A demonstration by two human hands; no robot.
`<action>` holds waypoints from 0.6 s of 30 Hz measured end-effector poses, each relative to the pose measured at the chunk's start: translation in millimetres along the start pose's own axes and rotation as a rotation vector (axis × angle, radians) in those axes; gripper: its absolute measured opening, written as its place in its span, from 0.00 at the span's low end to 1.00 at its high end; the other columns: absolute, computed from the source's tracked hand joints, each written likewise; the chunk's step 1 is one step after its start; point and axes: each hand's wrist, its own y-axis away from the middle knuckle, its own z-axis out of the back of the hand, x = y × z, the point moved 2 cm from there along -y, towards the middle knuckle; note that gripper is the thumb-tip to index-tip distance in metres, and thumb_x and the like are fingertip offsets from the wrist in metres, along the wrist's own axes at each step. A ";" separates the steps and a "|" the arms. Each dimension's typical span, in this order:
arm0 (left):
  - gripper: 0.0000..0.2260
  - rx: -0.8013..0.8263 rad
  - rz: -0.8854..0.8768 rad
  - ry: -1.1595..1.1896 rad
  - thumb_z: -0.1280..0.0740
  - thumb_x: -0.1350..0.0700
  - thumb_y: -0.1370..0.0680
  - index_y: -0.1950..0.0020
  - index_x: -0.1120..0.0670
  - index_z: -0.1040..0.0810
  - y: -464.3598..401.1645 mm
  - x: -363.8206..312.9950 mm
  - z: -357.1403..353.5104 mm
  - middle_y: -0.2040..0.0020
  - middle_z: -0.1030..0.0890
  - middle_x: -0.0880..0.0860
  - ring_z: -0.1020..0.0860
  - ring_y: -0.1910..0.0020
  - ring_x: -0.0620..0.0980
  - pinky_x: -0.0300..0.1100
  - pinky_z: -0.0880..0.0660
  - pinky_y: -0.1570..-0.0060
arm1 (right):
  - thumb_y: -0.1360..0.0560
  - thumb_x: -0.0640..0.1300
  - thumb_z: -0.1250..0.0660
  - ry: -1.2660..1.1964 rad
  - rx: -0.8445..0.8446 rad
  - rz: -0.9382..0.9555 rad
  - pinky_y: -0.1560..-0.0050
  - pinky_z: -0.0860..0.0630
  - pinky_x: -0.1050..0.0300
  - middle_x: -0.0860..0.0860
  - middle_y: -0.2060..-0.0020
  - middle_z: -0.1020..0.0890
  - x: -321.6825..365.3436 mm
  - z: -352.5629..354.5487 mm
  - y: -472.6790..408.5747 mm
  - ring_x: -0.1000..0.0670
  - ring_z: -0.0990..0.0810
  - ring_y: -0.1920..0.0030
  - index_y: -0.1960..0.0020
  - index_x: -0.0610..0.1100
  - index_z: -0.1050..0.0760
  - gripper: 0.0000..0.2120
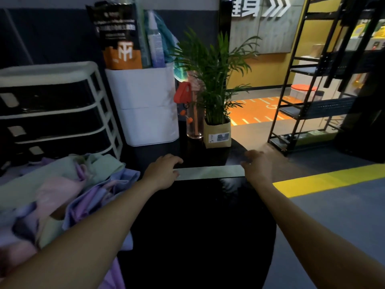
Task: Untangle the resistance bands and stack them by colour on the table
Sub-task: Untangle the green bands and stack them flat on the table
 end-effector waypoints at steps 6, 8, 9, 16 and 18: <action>0.17 -0.132 0.068 -0.053 0.36 0.53 0.23 0.34 0.50 0.29 43.1 16.3 54.7 0.35 0.28 0.52 0.30 0.35 0.53 0.47 0.32 0.38 | 0.28 0.38 0.30 -0.205 0.131 0.160 0.46 0.29 0.58 0.42 0.46 0.19 83.1 -14.7 36.2 0.43 0.22 0.44 0.44 0.38 0.21 0.13; 0.16 -0.167 0.091 -0.058 0.35 0.54 0.23 0.35 0.52 0.27 62.8 27.8 71.3 0.36 0.27 0.53 0.29 0.36 0.53 0.47 0.31 0.38 | 0.28 0.39 0.30 -0.260 0.167 0.184 0.42 0.26 0.54 0.43 0.45 0.19 112.4 -25.2 52.4 0.45 0.22 0.45 0.43 0.40 0.22 0.13; 0.16 -0.183 0.107 -0.061 0.34 0.55 0.23 0.36 0.53 0.26 72.9 34.9 79.4 0.36 0.27 0.53 0.29 0.37 0.53 0.47 0.31 0.38 | 0.28 0.39 0.30 -0.280 0.189 0.201 0.42 0.26 0.54 0.44 0.46 0.19 127.3 -31.2 60.6 0.46 0.21 0.45 0.43 0.40 0.22 0.13; 0.15 -0.284 0.232 -0.112 0.35 0.58 0.25 0.38 0.52 0.25 131.4 89.6 122.7 0.39 0.27 0.54 0.30 0.39 0.55 0.45 0.32 0.43 | 0.28 0.39 0.30 -0.336 0.358 0.324 0.50 0.30 0.63 0.42 0.49 0.17 210.0 -73.5 106.0 0.45 0.20 0.47 0.45 0.37 0.21 0.12; 0.12 -0.329 0.265 -0.104 0.34 0.56 0.25 0.41 0.51 0.24 139.9 102.6 129.3 0.40 0.27 0.53 0.30 0.40 0.55 0.44 0.33 0.43 | 0.27 0.39 0.31 -0.334 0.413 0.327 0.47 0.29 0.60 0.41 0.48 0.18 224.8 -85.1 110.3 0.44 0.20 0.45 0.44 0.37 0.22 0.13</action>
